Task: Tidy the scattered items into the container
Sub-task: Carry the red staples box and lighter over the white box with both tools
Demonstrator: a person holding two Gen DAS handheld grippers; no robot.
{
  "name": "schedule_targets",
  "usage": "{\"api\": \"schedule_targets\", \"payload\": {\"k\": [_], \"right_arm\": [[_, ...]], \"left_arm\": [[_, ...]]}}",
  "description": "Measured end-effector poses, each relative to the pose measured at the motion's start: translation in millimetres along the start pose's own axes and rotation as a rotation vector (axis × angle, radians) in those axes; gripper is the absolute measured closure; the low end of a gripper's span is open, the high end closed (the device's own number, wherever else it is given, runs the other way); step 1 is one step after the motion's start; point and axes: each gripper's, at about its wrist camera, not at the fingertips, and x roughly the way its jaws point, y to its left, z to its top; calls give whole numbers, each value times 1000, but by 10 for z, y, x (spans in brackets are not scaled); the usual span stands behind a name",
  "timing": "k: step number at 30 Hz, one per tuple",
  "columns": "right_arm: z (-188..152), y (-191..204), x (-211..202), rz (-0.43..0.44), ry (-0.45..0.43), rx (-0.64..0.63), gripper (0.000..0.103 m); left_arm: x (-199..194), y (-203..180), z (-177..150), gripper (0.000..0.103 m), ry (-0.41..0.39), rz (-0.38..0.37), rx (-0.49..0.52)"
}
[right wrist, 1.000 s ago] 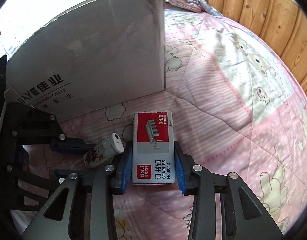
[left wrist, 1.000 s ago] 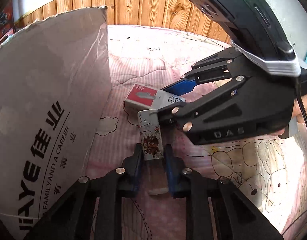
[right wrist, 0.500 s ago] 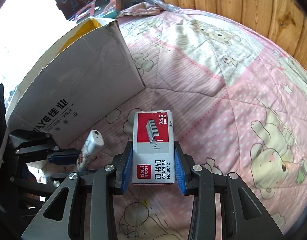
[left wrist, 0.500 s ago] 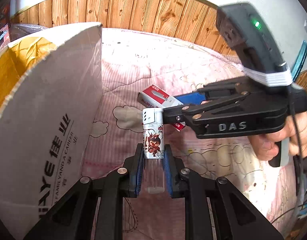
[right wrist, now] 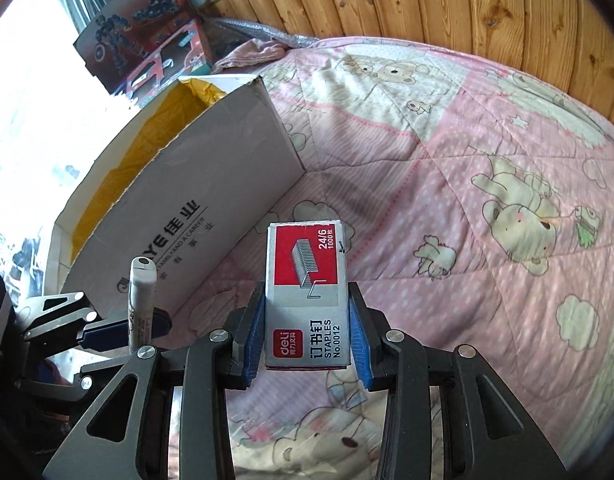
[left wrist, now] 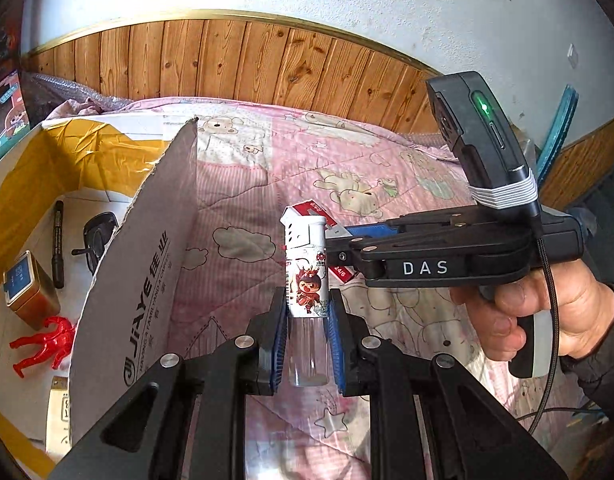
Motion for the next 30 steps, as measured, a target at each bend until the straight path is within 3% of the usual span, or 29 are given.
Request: {"api": "schedule_targets", "payload": {"k": [15, 30], "right_arm": [[-696, 670, -616, -41, -105, 145, 64], [-1116, 1391, -985, -58, -182, 170, 64]], "left_arm": [[-988, -222, -416, 83, -80, -62, 72], [-1788, -237, -709, 83, -182, -87, 105]]}}
